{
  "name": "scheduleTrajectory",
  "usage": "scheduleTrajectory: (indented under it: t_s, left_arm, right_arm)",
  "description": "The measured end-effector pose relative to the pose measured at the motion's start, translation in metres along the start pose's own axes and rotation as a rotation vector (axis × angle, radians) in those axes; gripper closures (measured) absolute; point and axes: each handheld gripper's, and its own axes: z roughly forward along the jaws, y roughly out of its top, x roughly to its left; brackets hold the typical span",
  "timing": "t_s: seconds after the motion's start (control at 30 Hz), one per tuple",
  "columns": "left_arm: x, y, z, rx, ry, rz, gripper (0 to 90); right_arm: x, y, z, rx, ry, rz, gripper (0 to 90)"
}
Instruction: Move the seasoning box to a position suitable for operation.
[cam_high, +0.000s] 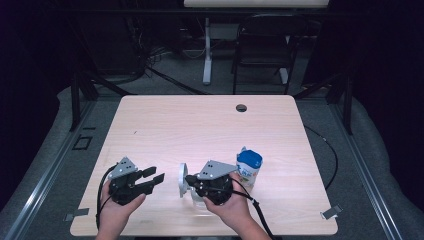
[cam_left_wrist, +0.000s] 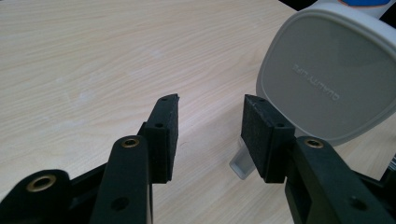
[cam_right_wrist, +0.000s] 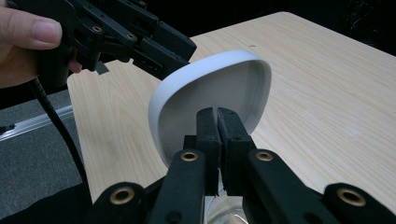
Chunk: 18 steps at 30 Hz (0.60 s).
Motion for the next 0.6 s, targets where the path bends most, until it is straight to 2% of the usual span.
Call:
scheduleTrajectory:
  t_s: [0.37,0.47,0.6]
  left_arm:
    - [0.0,-0.001,0.0,-0.001,0.008,0.001,56.4]
    - [0.0,-0.001,0.0,-0.001,0.009,0.005,56.2]
    - [0.0,-0.002,0.002,0.001,0.008,0.001,56.2]
  right_arm:
    - [0.001,-0.002,-0.007,0.009,-0.024,-0.027,84.6]
    - [-0.001,-0.004,-0.01,0.011,-0.035,-0.025,80.1]
    - [-0.004,-0.008,-0.015,0.018,-0.074,-0.028,73.9]
